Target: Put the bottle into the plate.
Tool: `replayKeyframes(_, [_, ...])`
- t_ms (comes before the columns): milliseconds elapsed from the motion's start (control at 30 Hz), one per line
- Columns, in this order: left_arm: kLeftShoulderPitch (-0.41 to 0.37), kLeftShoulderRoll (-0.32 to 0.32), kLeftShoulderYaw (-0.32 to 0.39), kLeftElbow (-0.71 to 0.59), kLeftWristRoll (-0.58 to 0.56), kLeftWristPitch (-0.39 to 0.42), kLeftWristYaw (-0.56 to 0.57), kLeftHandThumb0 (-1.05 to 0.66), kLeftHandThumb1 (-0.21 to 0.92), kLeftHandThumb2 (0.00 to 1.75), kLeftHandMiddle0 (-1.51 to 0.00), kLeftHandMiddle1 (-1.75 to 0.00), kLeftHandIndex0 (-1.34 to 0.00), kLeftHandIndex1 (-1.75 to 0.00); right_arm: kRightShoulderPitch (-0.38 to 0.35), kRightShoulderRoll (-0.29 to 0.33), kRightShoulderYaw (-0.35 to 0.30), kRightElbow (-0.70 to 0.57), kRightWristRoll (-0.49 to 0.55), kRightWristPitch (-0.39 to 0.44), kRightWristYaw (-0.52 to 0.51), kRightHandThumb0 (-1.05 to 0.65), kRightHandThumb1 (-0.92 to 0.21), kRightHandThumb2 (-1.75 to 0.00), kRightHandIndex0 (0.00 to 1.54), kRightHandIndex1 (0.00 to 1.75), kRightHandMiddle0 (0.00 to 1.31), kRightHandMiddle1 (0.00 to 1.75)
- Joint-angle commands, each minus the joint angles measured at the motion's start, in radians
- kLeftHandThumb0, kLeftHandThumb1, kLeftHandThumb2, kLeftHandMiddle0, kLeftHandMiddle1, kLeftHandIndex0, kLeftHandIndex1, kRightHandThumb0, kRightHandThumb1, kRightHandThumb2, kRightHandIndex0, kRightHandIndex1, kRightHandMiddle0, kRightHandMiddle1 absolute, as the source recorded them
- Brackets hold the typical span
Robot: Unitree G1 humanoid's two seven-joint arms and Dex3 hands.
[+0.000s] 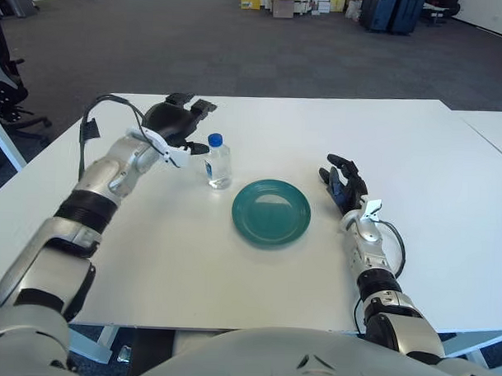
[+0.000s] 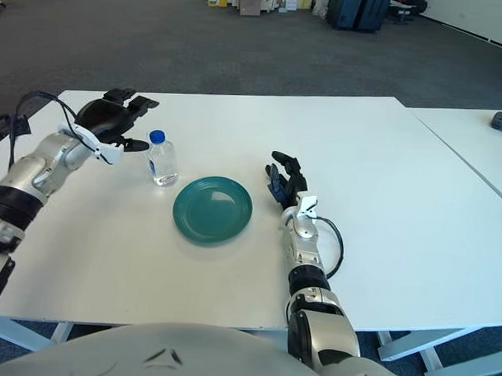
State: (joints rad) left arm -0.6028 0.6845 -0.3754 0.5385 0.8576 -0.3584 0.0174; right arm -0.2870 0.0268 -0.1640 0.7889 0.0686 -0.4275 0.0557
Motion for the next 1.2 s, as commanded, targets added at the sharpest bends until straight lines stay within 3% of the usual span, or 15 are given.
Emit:
replayKeyframes(0, [-0.060,0.018,-0.034,0.079,0.023,-0.061,0.018,-1.05,0.92,0.42,0.00,0.00,0.00,-0.19,0.016,-0.004,0.001,0.023,0.010,0.021,0.004,-0.60,-0.92,-0.61,0.60,0.02,0.12,0.86])
replayKeyframes(333, [-0.123,0.034,-0.086,0.178,0.052,-0.134,0.030,-1.05,0.92,0.32,0.00,0.00,0.00,-0.09,0.018,-0.005,-0.001,0.022,0.013,0.025,0.011,-0.60,-0.92,-0.61,0.60,0.02,0.12,0.86])
replayKeyframes(500, [-0.141,0.034,-0.097,0.214,0.052,-0.143,0.019,-1.05,0.92,0.37,0.00,0.00,0.00,-0.04,0.017,-0.004,-0.001,0.025,0.014,0.023,0.014,-0.60,-0.92,-0.61,0.60,0.02,0.12,0.87])
replayKeyframes(1167, [-0.105,-0.045,-0.073,0.272,-0.061,-0.134,0.030,-1.05,0.92,0.47,0.00,0.00,0.00,-0.01,0.016,-0.005,0.002,0.028,0.006,0.011,0.013,-0.58,-0.92,-0.59,0.60,0.01,0.12,0.87])
